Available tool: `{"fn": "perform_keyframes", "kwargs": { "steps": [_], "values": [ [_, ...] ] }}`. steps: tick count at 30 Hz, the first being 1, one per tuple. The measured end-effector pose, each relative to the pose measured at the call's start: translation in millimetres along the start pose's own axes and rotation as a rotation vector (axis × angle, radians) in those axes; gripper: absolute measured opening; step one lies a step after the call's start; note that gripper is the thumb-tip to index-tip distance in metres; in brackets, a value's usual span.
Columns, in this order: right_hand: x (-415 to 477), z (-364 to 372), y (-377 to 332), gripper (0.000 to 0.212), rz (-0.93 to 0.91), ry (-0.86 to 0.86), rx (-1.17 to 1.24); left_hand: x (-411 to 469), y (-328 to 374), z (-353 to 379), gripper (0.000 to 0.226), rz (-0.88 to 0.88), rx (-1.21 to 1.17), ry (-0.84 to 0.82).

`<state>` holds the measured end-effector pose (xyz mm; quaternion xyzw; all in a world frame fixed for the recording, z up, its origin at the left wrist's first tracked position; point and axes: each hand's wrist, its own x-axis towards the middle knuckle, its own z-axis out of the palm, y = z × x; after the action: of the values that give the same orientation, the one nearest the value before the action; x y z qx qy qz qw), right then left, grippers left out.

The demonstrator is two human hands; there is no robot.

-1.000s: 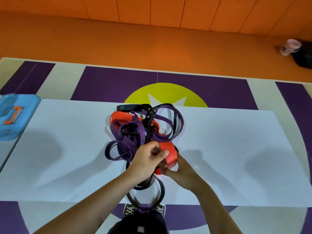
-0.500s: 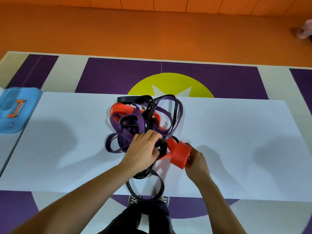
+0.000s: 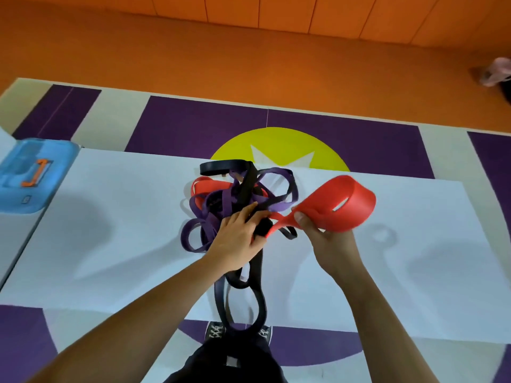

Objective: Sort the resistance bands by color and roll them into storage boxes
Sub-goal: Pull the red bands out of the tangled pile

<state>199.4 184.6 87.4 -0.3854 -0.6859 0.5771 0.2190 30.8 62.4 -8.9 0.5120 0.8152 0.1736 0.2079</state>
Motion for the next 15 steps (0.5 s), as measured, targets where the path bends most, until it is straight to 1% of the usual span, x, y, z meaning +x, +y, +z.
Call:
{"fn": "perform_keyframes", "kwargs": {
  "steps": [2,5,6,9,11,15],
  "values": [
    [1.9,8.1,-2.0,0.014,-0.032,0.036,-0.020,3.3,-7.1,-13.3,0.054,-0.033,-0.029,0.049],
    [13.0,13.4,-21.2,0.010,-0.053,0.117,0.013,4.0,-38.3,-27.8,0.028,-0.162,-0.095,0.205],
    [16.8,12.8,-25.6,0.009,-0.054,0.152,0.036,1.0,-51.8,-31.3,0.023,-0.208,-0.082,0.229],
    [18.7,12.8,-47.4,0.012,-0.101,0.217,0.076,-11.8,-85.6,-38.2,0.017,-0.266,0.016,0.222],
    [20.0,15.0,-58.6,0.014,-0.119,0.264,0.110,-17.0,-95.1,-42.0,0.018,-0.305,0.064,0.223],
    [17.8,22.5,-81.2,0.017,-0.167,0.337,0.131,-24.5,-106.0,-45.9,0.015,-0.451,0.099,0.233]
  ]
}}
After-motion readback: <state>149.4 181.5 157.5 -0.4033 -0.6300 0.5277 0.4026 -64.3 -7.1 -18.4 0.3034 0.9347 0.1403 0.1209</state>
